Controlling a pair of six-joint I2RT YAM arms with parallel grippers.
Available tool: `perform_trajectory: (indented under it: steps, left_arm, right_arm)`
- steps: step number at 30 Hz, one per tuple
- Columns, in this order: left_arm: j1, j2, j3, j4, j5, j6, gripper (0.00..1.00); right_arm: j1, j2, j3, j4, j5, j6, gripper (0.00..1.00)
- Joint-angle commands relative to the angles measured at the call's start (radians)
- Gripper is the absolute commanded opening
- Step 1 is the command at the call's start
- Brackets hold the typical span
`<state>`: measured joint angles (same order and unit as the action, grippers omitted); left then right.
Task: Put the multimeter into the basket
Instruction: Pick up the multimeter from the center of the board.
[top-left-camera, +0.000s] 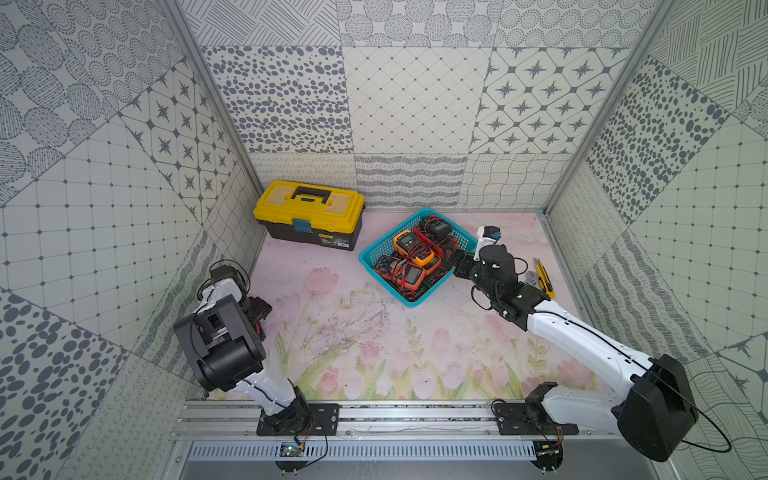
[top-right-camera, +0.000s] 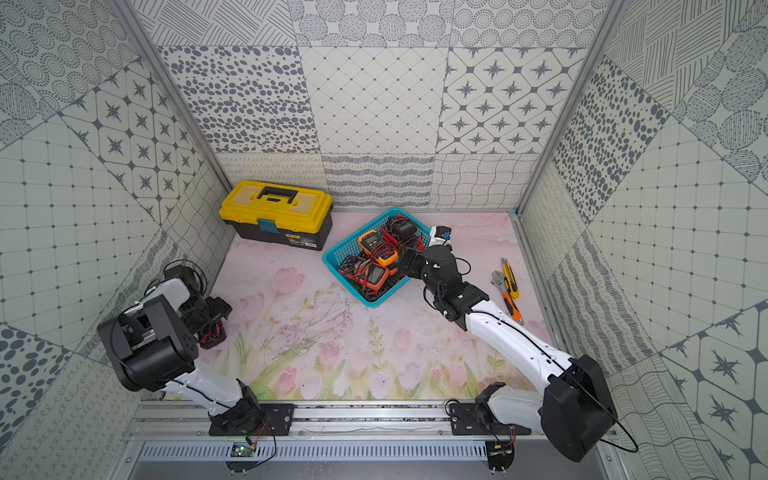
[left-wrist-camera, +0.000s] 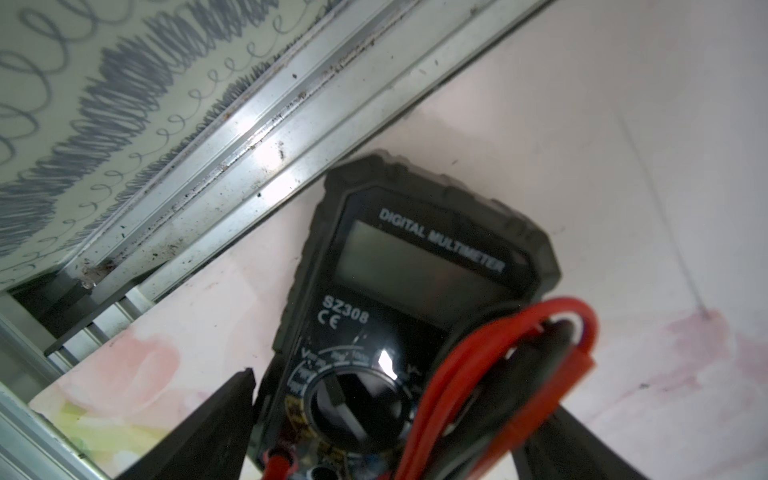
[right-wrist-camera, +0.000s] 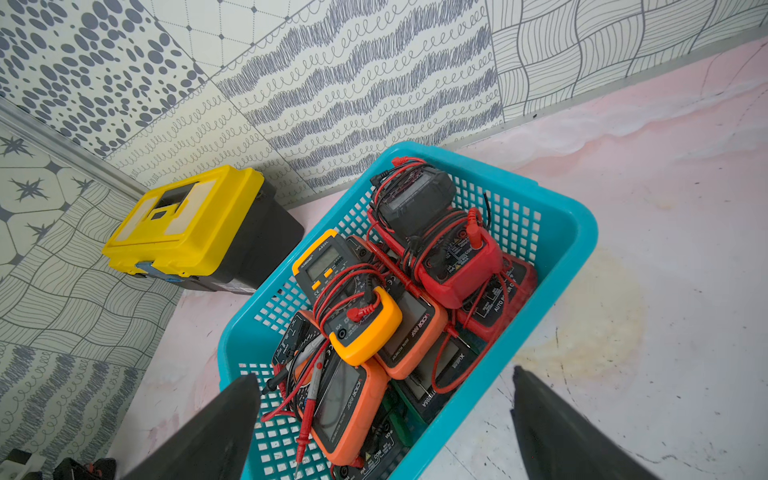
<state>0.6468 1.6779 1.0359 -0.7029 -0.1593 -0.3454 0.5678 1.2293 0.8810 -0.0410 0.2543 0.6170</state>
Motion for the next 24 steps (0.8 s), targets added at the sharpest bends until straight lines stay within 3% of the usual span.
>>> perform_trajectory:
  steps: [1,6,13,16,18,22,24]
  left_arm:
    - [0.004,0.0,-0.009,-0.045,0.132,0.015,0.84]
    - [0.001,-0.042,-0.057,-0.052,0.159,-0.025,0.79]
    - [-0.005,-0.052,-0.085,-0.032,0.189,-0.047,0.87]
    - [-0.005,-0.028,-0.075,-0.033,0.169,-0.049,0.85]
    - [-0.005,-0.028,-0.076,-0.027,0.162,-0.054,0.77]
    - [-0.006,-0.059,-0.079,-0.023,0.14,-0.065,0.37]
    - [-0.005,-0.075,-0.081,-0.027,0.129,-0.066,0.21]
  right_arm:
    - [-0.018,-0.045,-0.013,0.035,-0.005,0.006,0.99]
    - [-0.04,-0.073,-0.024,0.036,0.002,0.009,0.99]
    - [-0.063,-0.086,-0.025,0.04,-0.02,0.006,0.99]
    - [-0.065,-0.088,-0.028,0.036,-0.024,0.01,0.99]
    - [-0.065,-0.093,-0.034,0.033,-0.02,0.015,0.99]
    - [-0.068,-0.096,-0.044,0.03,-0.02,0.022,0.99]
    - [-0.068,-0.094,-0.044,0.03,-0.022,0.023,0.99]
